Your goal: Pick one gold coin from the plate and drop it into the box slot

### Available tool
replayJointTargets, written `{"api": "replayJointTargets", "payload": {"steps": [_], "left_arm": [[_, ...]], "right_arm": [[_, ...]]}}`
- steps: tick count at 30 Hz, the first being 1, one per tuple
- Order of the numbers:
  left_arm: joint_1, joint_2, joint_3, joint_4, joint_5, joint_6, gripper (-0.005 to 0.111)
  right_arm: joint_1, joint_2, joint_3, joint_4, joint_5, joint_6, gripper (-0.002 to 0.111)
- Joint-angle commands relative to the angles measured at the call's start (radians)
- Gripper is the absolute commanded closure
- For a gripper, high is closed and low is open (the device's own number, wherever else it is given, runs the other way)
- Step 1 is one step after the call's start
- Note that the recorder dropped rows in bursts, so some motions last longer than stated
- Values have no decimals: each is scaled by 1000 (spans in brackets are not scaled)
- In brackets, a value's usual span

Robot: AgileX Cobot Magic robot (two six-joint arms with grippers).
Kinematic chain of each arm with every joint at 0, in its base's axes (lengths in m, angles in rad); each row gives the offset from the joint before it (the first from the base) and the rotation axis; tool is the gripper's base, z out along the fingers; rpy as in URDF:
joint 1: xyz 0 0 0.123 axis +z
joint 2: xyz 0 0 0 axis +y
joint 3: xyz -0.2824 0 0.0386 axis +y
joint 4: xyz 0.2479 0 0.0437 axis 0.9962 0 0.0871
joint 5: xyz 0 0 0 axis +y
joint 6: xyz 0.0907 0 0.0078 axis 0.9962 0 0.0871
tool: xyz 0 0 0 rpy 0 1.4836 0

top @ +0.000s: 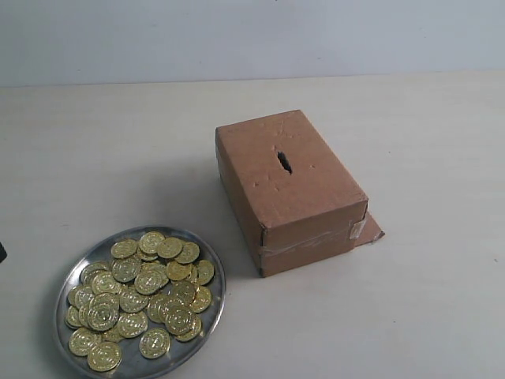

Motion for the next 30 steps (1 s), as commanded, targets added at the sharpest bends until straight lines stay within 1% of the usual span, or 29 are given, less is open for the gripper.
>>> {"api": "replayJointTargets", "payload": {"steps": [1,5,8,22,25,26,27,28,29,30], "left_arm": [[-1,-6,3,-3,-1,15,106],[-1,-6,3,-18,97,7,106],[-1,-6,3,-16,139,7,106],[-1,-6,3,-16,148,10,106],[-1,-6,3,-15,148,10,106],[-1,-6,3,-15,148,13,106],[-1,-6,3,-15,148,13,106],[-1,-6,3,-15,148,13,106],[-1,-6,3,-15,148,13,106],[-1,-6,3,-15,148,13,106]], "right_arm": [[2,-5,5,0,-2,-43,108],[2,-5,5,7,2,-22,108],[2,-5,5,7,2,-22,108],[2,-5,5,7,2,-22,108],[-5,-5,5,-41,5,-72,108],[-64,-5,5,-61,13,-120,108],[-101,-5,5,-61,19,-125,108],[-189,-5,5,-57,43,-127,108],[-231,-5,5,-54,53,-127,108],[-315,-5,5,-54,74,-127,108]]}}
